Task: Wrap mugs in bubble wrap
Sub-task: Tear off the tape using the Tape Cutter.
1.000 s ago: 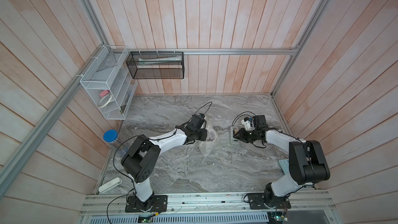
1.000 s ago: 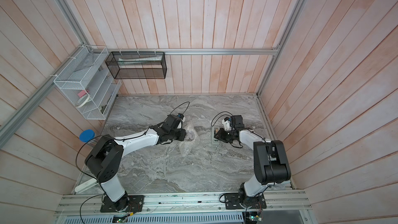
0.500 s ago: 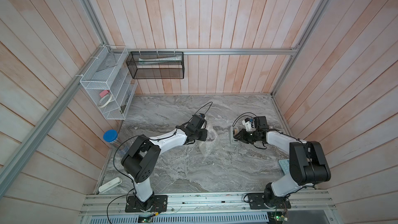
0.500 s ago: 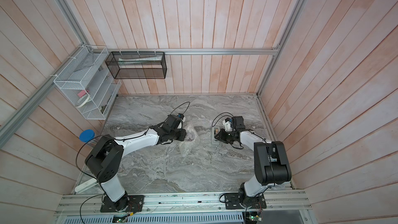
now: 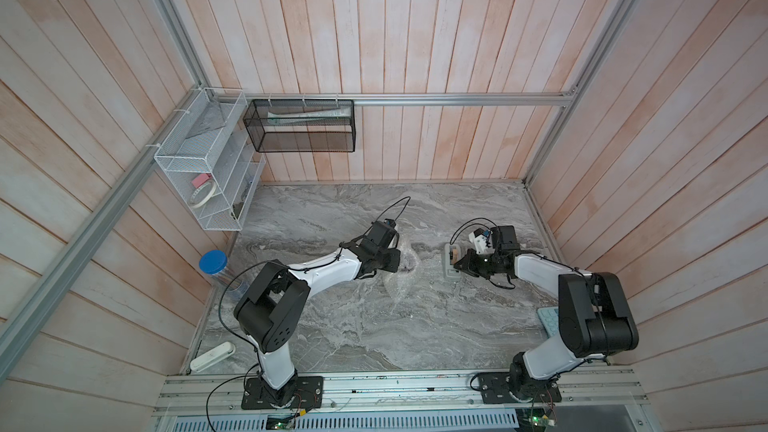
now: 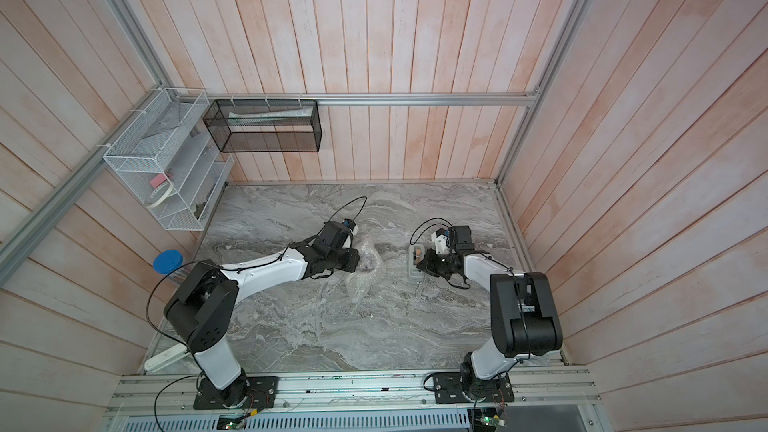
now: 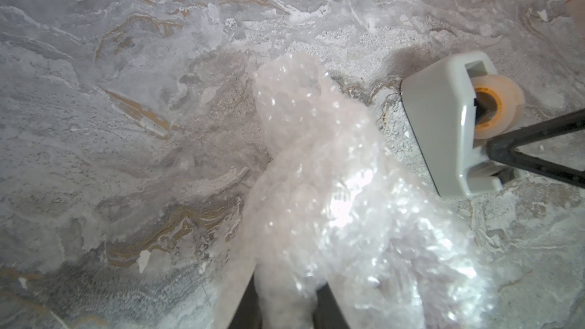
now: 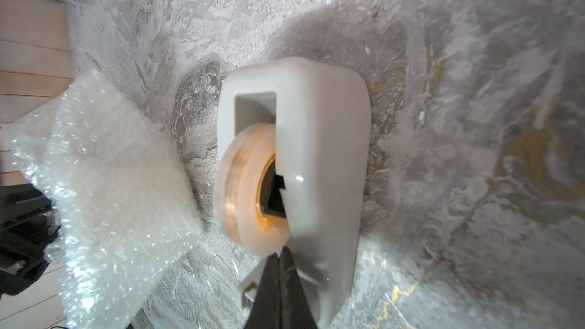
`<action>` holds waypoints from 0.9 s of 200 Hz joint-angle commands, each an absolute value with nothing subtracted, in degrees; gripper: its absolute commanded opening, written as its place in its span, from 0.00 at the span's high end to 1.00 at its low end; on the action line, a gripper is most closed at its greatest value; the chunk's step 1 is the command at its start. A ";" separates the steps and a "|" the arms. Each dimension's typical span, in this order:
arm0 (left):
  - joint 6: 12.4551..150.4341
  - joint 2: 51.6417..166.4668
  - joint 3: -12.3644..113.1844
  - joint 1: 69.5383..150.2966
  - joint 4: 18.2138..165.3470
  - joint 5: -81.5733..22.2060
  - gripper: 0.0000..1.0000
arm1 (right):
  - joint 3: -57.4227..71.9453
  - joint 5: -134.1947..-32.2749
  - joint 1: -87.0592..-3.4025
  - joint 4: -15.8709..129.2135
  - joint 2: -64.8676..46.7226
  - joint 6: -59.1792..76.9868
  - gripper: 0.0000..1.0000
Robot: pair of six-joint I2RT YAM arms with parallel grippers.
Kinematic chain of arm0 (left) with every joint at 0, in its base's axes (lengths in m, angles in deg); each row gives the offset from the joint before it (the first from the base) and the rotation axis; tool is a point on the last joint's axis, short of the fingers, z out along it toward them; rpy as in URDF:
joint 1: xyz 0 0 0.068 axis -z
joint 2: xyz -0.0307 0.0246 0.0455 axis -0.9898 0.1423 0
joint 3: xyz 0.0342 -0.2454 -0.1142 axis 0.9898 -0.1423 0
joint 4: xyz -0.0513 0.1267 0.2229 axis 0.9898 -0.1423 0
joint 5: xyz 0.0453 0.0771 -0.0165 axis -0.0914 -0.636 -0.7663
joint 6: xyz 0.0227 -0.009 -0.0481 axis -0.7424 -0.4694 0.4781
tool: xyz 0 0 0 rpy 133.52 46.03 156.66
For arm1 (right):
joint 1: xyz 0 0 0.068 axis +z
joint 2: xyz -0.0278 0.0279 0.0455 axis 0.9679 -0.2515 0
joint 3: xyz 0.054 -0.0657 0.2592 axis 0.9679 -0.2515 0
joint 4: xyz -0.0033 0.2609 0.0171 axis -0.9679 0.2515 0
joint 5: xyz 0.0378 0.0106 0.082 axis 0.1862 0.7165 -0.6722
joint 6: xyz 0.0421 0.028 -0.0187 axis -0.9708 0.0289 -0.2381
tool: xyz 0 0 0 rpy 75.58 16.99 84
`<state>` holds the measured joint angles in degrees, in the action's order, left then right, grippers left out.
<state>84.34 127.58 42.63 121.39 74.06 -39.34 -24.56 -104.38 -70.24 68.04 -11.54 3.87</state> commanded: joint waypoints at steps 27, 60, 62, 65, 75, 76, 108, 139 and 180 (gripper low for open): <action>83.74 129.57 42.75 122.31 69.38 -38.57 0.79 | -24.61 -108.15 -70.74 68.60 -9.51 2.49 1.00; 83.70 129.61 42.78 122.33 69.48 -38.55 0.79 | -24.49 -110.32 -71.09 67.31 -9.41 1.21 1.00; 83.73 129.65 42.74 122.34 69.49 -38.57 0.79 | -24.49 -110.38 -71.12 67.16 -9.46 1.12 1.00; 83.67 129.70 42.75 122.34 69.45 -38.57 0.79 | -24.58 -110.57 -71.13 67.04 -9.43 1.01 1.00; 83.69 129.62 42.78 122.34 69.47 -38.57 0.79 | -24.66 -110.94 -71.17 66.64 -9.58 0.74 1.00; 83.67 129.65 42.74 122.34 69.48 -38.57 0.79 | -24.66 -110.95 -71.15 66.61 -9.59 0.64 1.00; 83.70 129.68 42.64 122.38 69.45 -38.61 0.79 | -25.02 -112.27 -71.38 65.37 -9.35 -0.38 1.00; 83.72 129.72 42.69 122.41 69.57 -38.57 0.79 | -24.95 -112.89 -71.66 65.41 -9.06 -0.80 1.00; 83.69 129.79 42.78 122.51 69.58 -38.57 0.79 | -24.93 -113.82 -72.00 64.94 -9.06 -1.39 1.00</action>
